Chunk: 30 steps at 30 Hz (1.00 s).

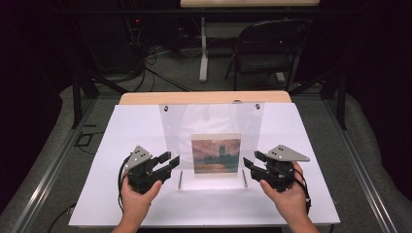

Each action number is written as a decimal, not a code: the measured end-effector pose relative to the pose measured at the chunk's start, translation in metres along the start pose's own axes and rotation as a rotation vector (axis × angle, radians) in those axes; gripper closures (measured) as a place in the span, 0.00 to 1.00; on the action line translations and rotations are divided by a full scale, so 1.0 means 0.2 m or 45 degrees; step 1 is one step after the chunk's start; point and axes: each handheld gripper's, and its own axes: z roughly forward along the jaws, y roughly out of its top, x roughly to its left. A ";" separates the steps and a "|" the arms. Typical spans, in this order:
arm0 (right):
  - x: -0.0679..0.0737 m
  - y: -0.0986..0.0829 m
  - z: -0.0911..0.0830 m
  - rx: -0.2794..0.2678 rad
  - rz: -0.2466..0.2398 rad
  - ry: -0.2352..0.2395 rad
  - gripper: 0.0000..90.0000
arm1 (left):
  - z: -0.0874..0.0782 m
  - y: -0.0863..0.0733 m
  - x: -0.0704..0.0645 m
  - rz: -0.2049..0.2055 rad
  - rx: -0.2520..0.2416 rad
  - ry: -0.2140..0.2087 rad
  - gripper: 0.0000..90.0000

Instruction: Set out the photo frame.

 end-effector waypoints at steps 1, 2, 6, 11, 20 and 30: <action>0.00 0.00 0.00 -0.001 -0.001 0.001 0.58 | 0.00 0.00 0.00 0.001 0.004 0.000 0.65; 0.00 0.00 0.00 -0.001 -0.001 0.002 0.57 | 0.00 0.00 0.00 0.005 0.005 0.004 0.63; 0.01 0.00 0.00 -0.007 -0.009 0.010 0.52 | -0.01 -0.01 0.00 0.005 0.008 0.035 0.58; 0.01 0.00 0.01 -0.013 -0.014 0.014 0.47 | -0.04 -0.01 0.02 0.010 0.003 0.059 0.52; -0.02 0.00 -0.02 -0.025 -0.015 -0.006 0.40 | -0.13 -0.02 0.06 0.028 -0.022 0.088 0.45; -0.05 -0.06 -0.10 -0.043 0.008 -0.027 0.40 | -0.21 -0.10 0.16 0.003 -0.007 0.151 0.44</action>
